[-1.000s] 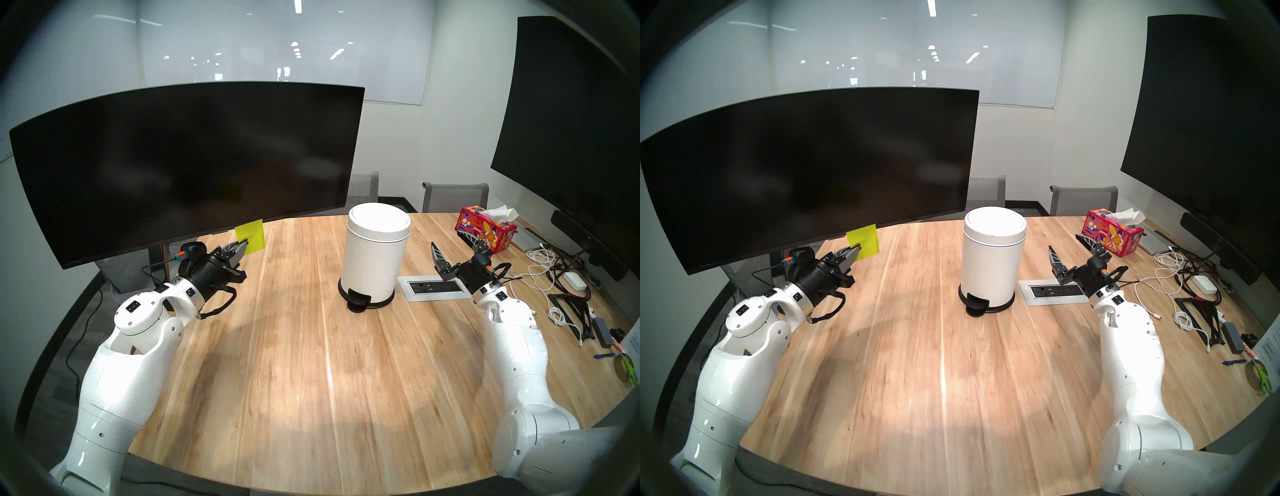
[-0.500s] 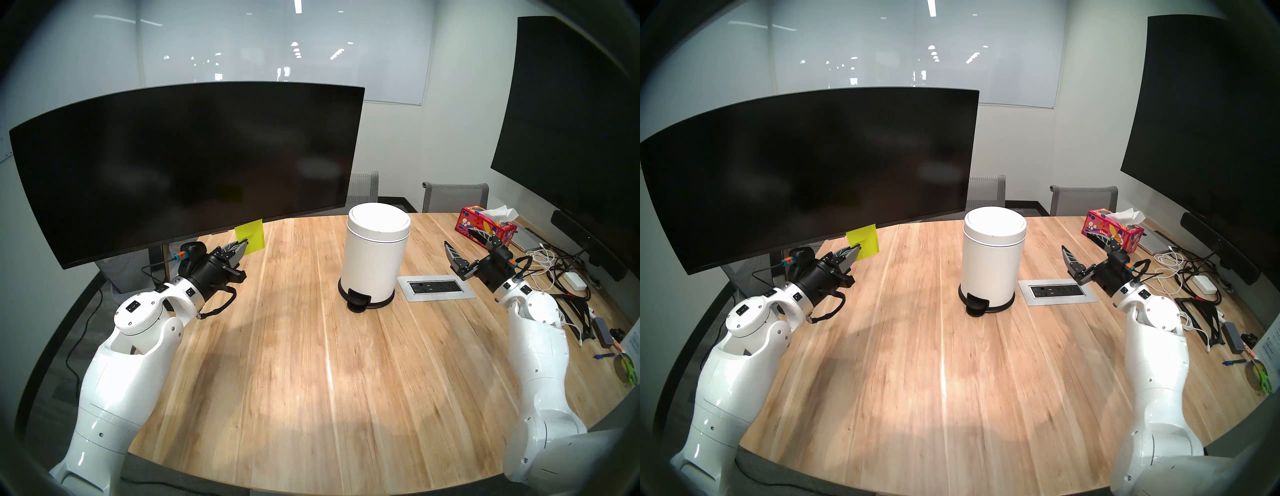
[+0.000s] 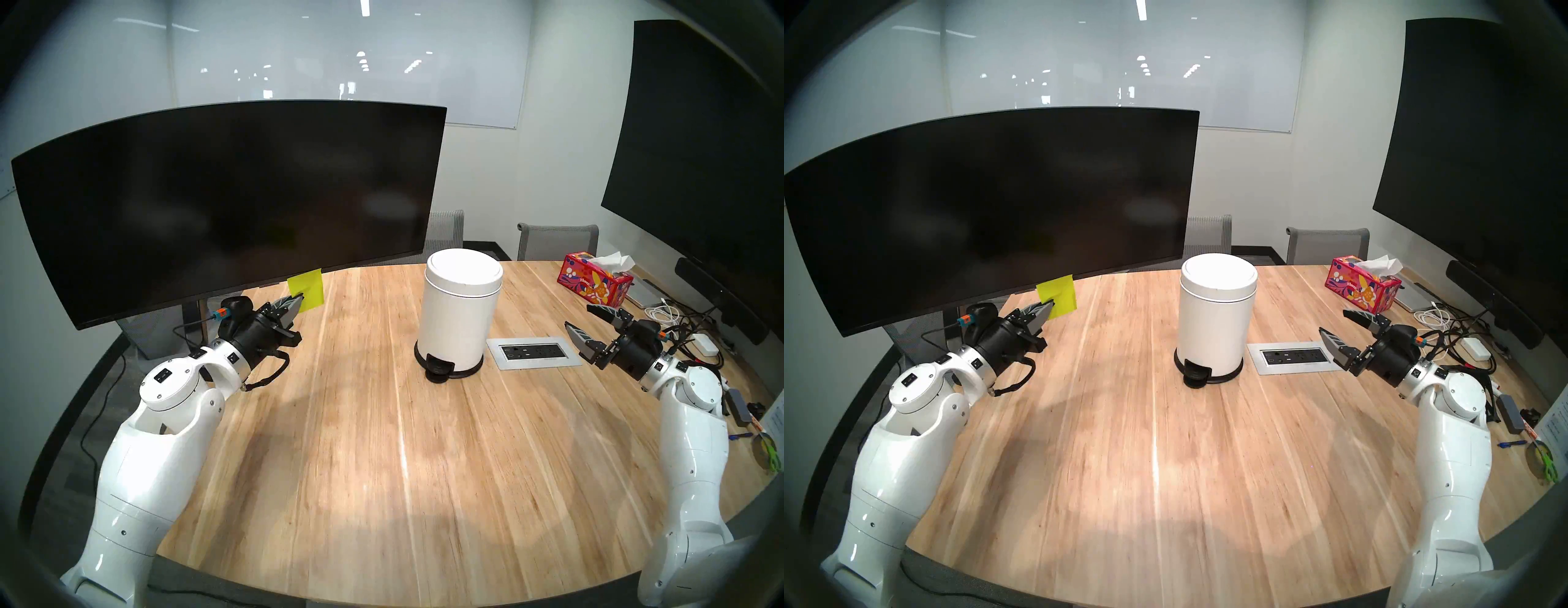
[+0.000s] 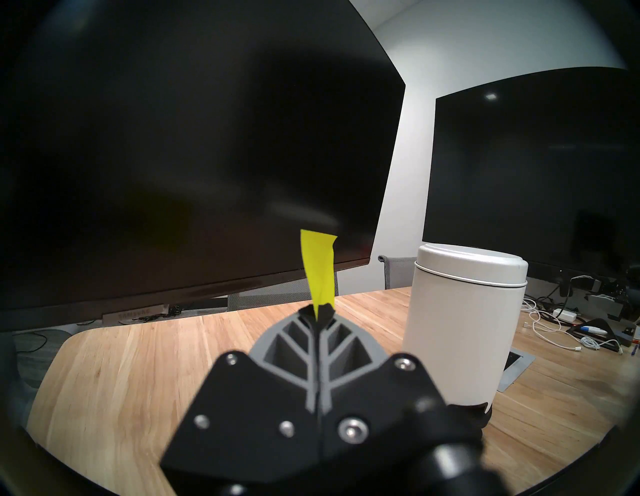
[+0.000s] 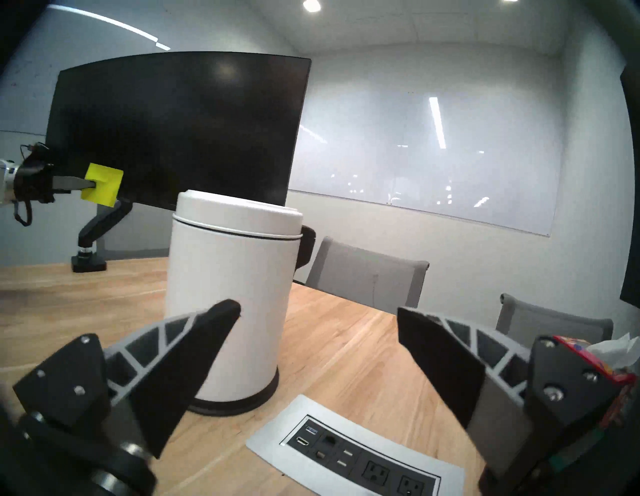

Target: Peel the sticky note off the monitor, open the trash can lid and drop the sticker into the trash can

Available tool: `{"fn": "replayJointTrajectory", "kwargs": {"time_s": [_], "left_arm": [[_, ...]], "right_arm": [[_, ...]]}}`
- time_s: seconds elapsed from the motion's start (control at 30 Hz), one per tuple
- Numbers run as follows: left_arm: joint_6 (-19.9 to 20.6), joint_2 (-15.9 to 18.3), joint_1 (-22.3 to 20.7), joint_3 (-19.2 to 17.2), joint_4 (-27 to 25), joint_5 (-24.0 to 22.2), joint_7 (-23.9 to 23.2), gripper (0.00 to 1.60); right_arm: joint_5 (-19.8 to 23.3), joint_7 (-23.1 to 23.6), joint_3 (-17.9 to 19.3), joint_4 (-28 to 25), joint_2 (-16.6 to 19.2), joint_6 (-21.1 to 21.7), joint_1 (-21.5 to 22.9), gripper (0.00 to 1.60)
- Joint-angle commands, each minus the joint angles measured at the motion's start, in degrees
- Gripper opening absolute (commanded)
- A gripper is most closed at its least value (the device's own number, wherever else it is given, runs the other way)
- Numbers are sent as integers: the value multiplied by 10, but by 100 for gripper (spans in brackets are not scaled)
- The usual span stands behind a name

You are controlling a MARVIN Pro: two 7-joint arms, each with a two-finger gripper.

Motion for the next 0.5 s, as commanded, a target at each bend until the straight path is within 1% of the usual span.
{"fn": "replayJointTrajectory", "kwargs": {"time_s": [0.0, 0.07, 0.13, 0.33, 0.37, 0.4, 0.47], "left_arm": [[-2, -1, -6, -1, -10, -1, 0, 0], [-2, -1, -6, -1, -10, -1, 0, 0], [-2, -1, -5, -1, -10, -1, 0, 0], [-2, -1, -5, -1, -10, -1, 1, 0], [-2, -1, -5, -1, -10, -1, 1, 0], [-2, -1, -5, -1, -10, -1, 1, 0], [-2, -1, -5, -1, -10, -1, 1, 0]], "right_arm": [[40, 65, 6, 9, 29, 38, 16, 160], [47, 76, 8, 14, 29, 53, 21, 160], [48, 90, 6, 19, 31, 59, 23, 160], [43, 112, 1, 18, 25, 54, 20, 160], [42, 113, 0, 18, 24, 52, 19, 142], [40, 114, -1, 17, 22, 50, 19, 135], [37, 116, -4, 16, 20, 47, 20, 85]]}}
